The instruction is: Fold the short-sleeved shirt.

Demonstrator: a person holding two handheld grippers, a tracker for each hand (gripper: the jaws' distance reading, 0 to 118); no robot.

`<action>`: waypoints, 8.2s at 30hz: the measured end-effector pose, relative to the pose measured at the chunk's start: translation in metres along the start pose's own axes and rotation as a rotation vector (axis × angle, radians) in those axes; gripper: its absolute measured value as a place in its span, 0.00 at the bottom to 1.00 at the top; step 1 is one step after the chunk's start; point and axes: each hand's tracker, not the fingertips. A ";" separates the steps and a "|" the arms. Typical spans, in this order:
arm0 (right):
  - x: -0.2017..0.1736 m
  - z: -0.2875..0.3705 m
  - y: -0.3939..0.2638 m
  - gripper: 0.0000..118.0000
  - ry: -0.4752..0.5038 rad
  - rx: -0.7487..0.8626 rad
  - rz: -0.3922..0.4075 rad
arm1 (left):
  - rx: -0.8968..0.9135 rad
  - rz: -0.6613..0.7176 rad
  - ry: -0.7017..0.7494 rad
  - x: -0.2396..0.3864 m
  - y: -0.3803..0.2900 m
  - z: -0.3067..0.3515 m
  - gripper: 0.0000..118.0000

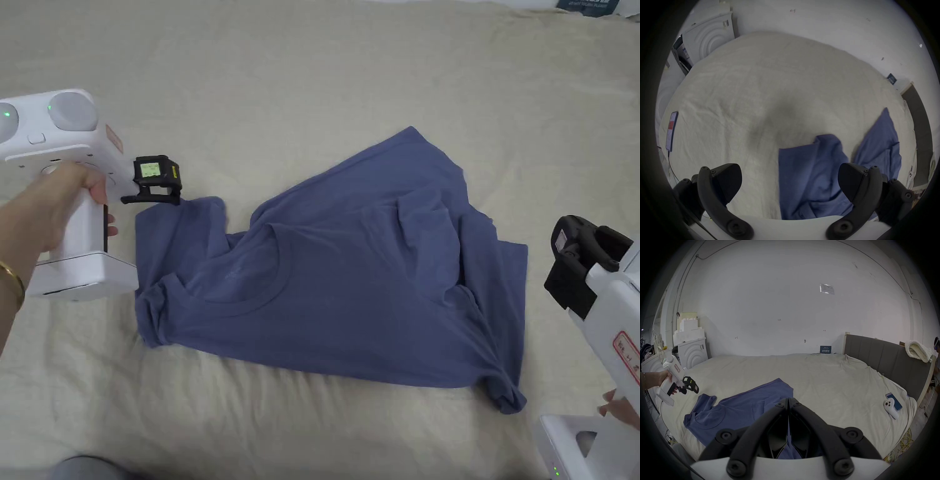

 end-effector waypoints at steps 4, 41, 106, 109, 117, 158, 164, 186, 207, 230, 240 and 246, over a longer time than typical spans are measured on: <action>0.003 -0.008 -0.001 0.00 -0.022 -0.011 0.000 | -0.041 -0.002 0.031 -0.006 0.010 -0.025 1.00; 0.008 -0.092 0.073 0.50 0.087 -0.125 -0.029 | 0.441 0.151 -0.259 -0.045 -0.073 0.094 0.00; 0.012 -0.243 0.233 0.02 0.224 -0.514 0.005 | 0.495 0.237 -0.300 -0.068 -0.072 0.122 0.00; 0.022 -0.206 0.248 0.02 0.202 -0.470 0.019 | 0.525 0.254 -0.337 -0.070 -0.065 0.143 0.00; 0.053 -0.145 0.314 0.02 0.154 -0.319 -0.003 | 0.686 0.176 -0.323 -0.051 0.004 0.227 0.00; 0.054 -0.251 0.485 0.02 -0.099 0.226 -0.209 | 1.269 0.095 0.115 0.153 0.288 0.314 0.00; 0.062 -0.286 0.366 0.02 -0.090 0.005 -0.282 | 1.015 0.021 0.103 0.143 0.238 0.196 0.00; 0.084 -0.175 -0.022 0.02 -0.065 -0.561 -0.359 | 0.517 -0.051 0.091 0.037 -0.075 0.017 0.00; 0.105 -0.018 -0.049 0.02 0.006 -0.501 -0.120 | 0.579 -0.035 -0.102 -0.043 -0.292 0.117 0.00; 0.116 0.006 -0.100 0.84 -0.054 -0.614 -0.145 | 0.322 0.054 -0.058 -0.064 -0.338 0.095 1.00; 0.102 0.053 -0.025 0.84 -0.062 -0.257 -0.039 | 0.644 0.025 -0.160 -0.059 -0.285 0.177 1.00; 0.062 0.059 -0.014 0.85 -0.003 -0.050 0.032 | 0.794 -0.147 -0.171 -0.008 -0.257 0.171 1.00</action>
